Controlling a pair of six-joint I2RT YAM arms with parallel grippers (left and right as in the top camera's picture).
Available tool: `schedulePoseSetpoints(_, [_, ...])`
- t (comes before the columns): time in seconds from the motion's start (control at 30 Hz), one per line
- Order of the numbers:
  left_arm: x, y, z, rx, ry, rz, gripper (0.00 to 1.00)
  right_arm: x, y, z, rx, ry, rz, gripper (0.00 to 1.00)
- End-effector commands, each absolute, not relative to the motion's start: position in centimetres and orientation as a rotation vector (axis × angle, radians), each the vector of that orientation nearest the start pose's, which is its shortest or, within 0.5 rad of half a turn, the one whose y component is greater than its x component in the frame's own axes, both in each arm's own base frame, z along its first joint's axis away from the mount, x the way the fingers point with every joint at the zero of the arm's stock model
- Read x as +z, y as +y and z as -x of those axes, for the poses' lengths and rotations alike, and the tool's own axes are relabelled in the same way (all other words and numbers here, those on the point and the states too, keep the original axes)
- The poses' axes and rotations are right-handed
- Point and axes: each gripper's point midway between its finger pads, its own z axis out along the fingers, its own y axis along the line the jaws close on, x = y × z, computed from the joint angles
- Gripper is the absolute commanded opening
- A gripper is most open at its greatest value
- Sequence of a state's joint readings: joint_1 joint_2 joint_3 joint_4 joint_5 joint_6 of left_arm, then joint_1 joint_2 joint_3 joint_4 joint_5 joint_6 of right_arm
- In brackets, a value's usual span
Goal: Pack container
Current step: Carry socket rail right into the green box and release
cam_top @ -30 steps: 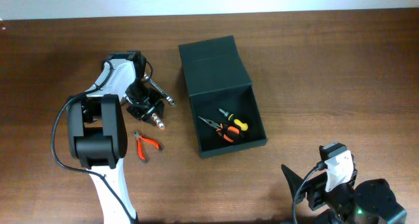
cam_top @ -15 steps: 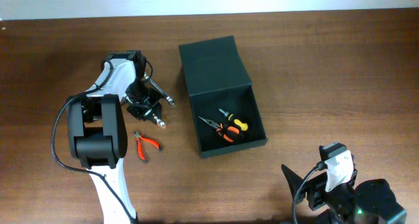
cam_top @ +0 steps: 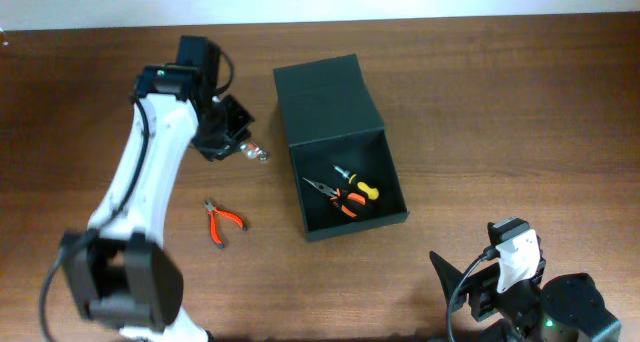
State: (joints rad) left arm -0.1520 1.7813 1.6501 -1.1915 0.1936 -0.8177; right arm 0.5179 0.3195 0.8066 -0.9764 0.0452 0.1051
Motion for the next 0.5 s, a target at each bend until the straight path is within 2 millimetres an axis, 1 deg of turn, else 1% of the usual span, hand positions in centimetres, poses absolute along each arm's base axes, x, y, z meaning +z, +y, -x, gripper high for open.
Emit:
schedulePoseSetpoints(0.0, [19.4, -11.6, -37.1, -0.45, 2.763, 0.847, 0.08, 25.0, 7.7, -15.6, 0.331, 2.034, 0.378, 0.99])
schedulePoseSetpoints(0.07, [19.9, -13.6, -36.3, -0.461, 2.765, 0.823, 0.07, 25.0, 7.7, -15.6, 0.331, 2.034, 0.378, 0.99])
schedulePoseSetpoints(0.2, [19.8, -17.9, -34.6, -0.483, 2.809, 0.733, 0.07, 25.0, 7.7, -15.6, 0.331, 2.033, 0.378, 0.99])
schedulePoseSetpoints(0.3, [20.1, -21.3, -33.8, -0.521, 2.811, 0.605, 0.07, 25.0, 7.7, -15.6, 0.331, 2.033, 0.378, 0.99])
schedulePoseSetpoints(0.37, [20.0, -22.8, -33.3, -0.529, 2.802, 0.616, 0.08, 25.0, 7.7, -15.6, 0.331, 2.033, 0.378, 0.99])
schedulePoseSetpoints(0.47, [19.1, -24.3, -32.5, -0.501, 2.804, 0.71, 0.08, 25.0, 7.7, -15.6, 0.331, 2.033, 0.378, 0.99])
